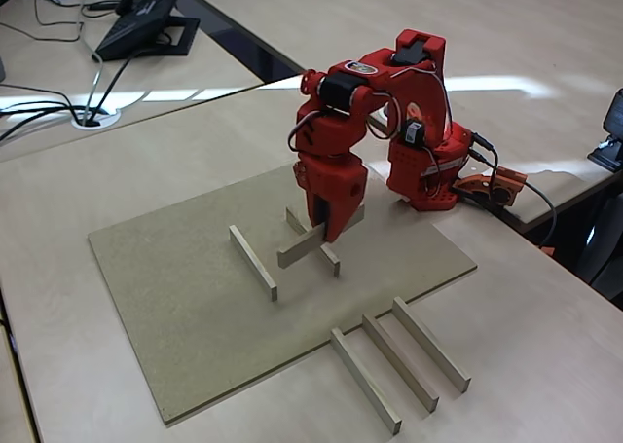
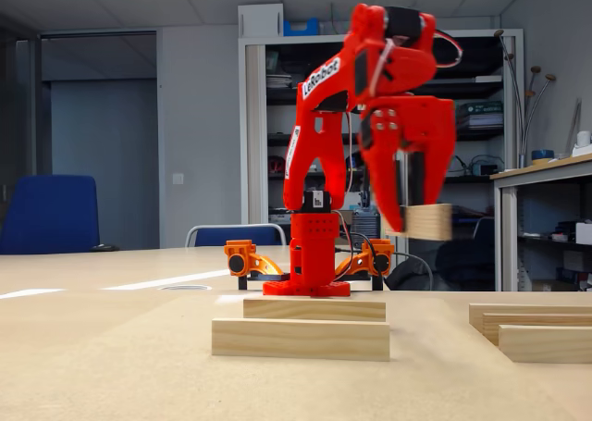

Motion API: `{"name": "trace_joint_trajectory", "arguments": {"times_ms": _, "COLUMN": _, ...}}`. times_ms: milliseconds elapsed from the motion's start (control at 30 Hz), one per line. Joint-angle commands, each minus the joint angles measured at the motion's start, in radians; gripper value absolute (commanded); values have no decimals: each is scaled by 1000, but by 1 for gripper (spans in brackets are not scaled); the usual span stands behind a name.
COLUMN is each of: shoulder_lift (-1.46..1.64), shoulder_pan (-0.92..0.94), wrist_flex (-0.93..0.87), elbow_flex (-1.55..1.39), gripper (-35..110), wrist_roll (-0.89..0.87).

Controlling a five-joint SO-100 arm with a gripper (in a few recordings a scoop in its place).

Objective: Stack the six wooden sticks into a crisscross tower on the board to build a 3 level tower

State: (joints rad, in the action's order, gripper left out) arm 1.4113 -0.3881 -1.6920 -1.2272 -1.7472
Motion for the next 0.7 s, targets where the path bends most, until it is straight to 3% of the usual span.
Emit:
{"name": "trace_joint_trajectory", "arguments": {"times_ms": 0, "shoulder_lift": 91, "shoulder_pan": 74, "wrist_flex": 18, "elbow_flex": -48, "gripper": 0, "wrist_roll": 17}}
{"name": "trace_joint_trajectory", "arguments": {"times_ms": 667, "shoulder_lift": 150, "shoulder_pan": 348, "wrist_flex": 284, "elbow_flex": -356, "gripper": 0, "wrist_roll": 235}}
